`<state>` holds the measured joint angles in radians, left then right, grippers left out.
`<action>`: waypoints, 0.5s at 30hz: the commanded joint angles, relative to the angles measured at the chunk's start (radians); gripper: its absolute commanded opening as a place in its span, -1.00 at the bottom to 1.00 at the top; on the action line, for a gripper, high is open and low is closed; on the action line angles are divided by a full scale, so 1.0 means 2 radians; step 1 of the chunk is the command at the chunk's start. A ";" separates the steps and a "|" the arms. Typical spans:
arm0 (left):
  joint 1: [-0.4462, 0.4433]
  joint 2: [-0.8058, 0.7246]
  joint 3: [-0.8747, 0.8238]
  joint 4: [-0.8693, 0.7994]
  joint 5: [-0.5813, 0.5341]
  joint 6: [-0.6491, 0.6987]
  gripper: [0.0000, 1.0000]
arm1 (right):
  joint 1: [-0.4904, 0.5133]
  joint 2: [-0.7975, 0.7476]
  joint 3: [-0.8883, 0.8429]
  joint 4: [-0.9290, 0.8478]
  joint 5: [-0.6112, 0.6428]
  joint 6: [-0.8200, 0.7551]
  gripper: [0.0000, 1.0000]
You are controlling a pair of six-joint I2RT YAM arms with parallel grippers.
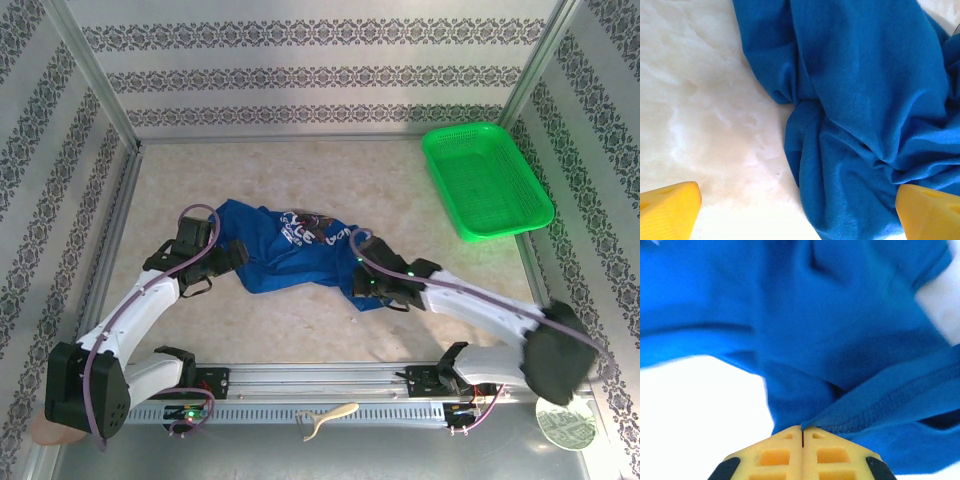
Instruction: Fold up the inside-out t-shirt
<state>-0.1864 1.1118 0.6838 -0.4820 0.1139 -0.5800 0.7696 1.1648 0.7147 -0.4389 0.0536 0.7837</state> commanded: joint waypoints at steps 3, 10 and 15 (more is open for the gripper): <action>0.008 0.054 0.017 0.053 0.051 0.012 0.98 | -0.051 -0.159 -0.006 -0.039 0.015 0.017 -1.00; 0.006 0.144 0.038 0.141 0.107 -0.016 0.75 | -0.124 -0.201 -0.003 -0.069 -0.030 0.003 -1.00; -0.014 0.188 0.024 0.198 0.126 -0.042 0.51 | -0.139 -0.199 -0.001 -0.058 -0.045 0.002 -1.00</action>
<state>-0.1898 1.4540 0.7334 -0.2005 0.3195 -0.6273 0.5072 0.7677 0.7124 -0.5510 0.0021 0.7979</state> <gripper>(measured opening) 0.759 0.054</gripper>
